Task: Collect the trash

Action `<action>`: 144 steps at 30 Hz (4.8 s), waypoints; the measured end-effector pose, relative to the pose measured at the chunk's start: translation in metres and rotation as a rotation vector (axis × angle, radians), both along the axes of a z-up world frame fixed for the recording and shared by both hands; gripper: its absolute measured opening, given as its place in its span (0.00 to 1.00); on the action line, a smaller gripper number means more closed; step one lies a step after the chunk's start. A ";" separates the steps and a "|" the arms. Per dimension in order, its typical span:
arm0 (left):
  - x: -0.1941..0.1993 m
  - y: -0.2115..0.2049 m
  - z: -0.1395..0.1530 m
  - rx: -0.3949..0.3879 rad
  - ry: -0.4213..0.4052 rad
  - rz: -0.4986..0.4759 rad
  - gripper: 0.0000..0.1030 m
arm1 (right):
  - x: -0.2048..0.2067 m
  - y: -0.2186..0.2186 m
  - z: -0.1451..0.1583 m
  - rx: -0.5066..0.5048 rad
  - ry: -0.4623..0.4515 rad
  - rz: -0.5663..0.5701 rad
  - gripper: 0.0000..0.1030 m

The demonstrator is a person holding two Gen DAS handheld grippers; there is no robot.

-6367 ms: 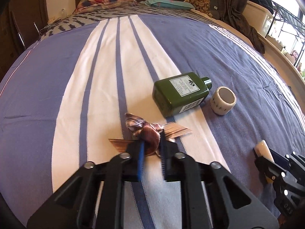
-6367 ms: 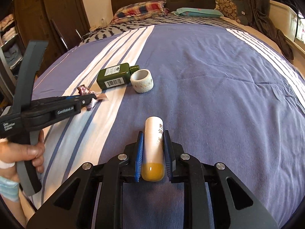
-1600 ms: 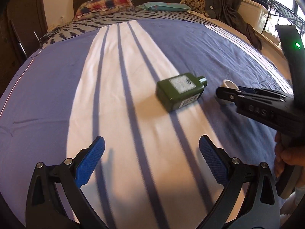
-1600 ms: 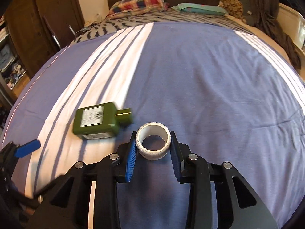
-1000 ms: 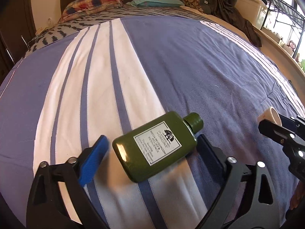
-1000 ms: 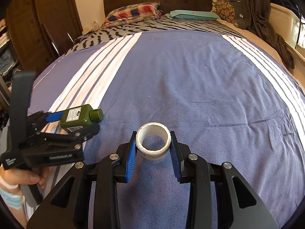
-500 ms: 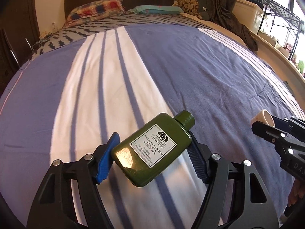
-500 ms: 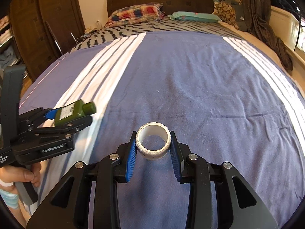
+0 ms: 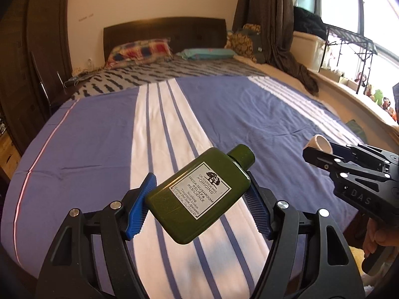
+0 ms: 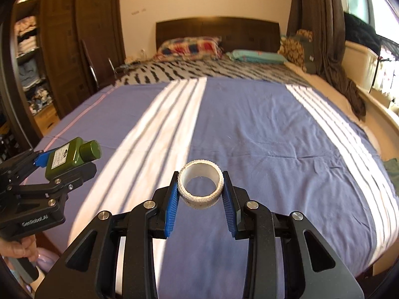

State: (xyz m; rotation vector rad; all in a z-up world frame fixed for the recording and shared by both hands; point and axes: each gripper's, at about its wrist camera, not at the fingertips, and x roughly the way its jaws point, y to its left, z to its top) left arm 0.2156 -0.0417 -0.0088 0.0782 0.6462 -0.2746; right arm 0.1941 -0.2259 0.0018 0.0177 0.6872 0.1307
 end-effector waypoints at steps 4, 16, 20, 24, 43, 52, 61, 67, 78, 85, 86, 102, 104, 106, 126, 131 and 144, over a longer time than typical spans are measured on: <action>-0.058 0.013 0.011 -0.030 -0.042 0.007 0.65 | -0.047 0.011 0.014 0.017 -0.048 0.013 0.32; -0.158 0.044 -0.081 -0.019 0.059 0.089 0.65 | -0.153 0.025 -0.058 0.076 0.035 0.001 0.32; -0.172 0.041 -0.143 -0.006 0.199 0.074 0.65 | -0.165 0.027 -0.120 0.068 0.191 0.018 0.32; -0.183 0.036 -0.205 0.021 0.351 0.049 0.65 | -0.175 0.027 -0.170 0.057 0.326 0.024 0.32; -0.160 0.009 -0.331 0.078 0.661 -0.037 0.65 | -0.158 0.044 -0.286 0.078 0.602 0.043 0.32; -0.150 0.008 -0.338 0.062 0.692 -0.032 0.75 | -0.149 0.045 -0.292 0.085 0.626 0.046 0.52; -0.157 0.017 -0.294 0.093 0.568 0.008 0.90 | -0.154 0.024 -0.252 0.090 0.512 -0.020 0.72; -0.170 0.037 -0.229 0.086 0.397 0.054 0.90 | -0.170 0.003 -0.196 0.031 0.356 -0.095 0.97; -0.205 0.071 -0.078 0.006 0.003 0.168 0.92 | -0.215 -0.017 -0.067 -0.008 -0.006 -0.179 0.97; -0.235 0.076 -0.022 -0.011 -0.151 0.221 0.92 | -0.245 -0.010 -0.009 -0.069 -0.176 -0.224 0.97; -0.239 0.076 -0.017 -0.015 -0.165 0.227 0.92 | -0.251 -0.010 -0.006 -0.070 -0.191 -0.232 0.97; -0.267 0.095 0.014 -0.040 -0.252 0.280 0.92 | -0.287 -0.004 0.026 -0.069 -0.304 -0.235 0.97; -0.267 0.097 0.015 -0.043 -0.248 0.279 0.92 | -0.287 -0.004 0.026 -0.073 -0.306 -0.238 0.97; -0.267 0.097 0.014 -0.044 -0.245 0.277 0.92 | -0.287 -0.004 0.026 -0.073 -0.304 -0.239 0.97; -0.267 0.096 0.012 -0.048 -0.238 0.270 0.92 | -0.289 -0.003 0.029 -0.074 -0.306 -0.258 0.97; -0.267 0.096 0.013 -0.049 -0.237 0.272 0.92 | -0.289 -0.002 0.028 -0.075 -0.306 -0.261 0.97; -0.267 0.096 0.014 -0.052 -0.231 0.277 0.92 | -0.287 0.001 0.027 -0.072 -0.294 -0.259 0.97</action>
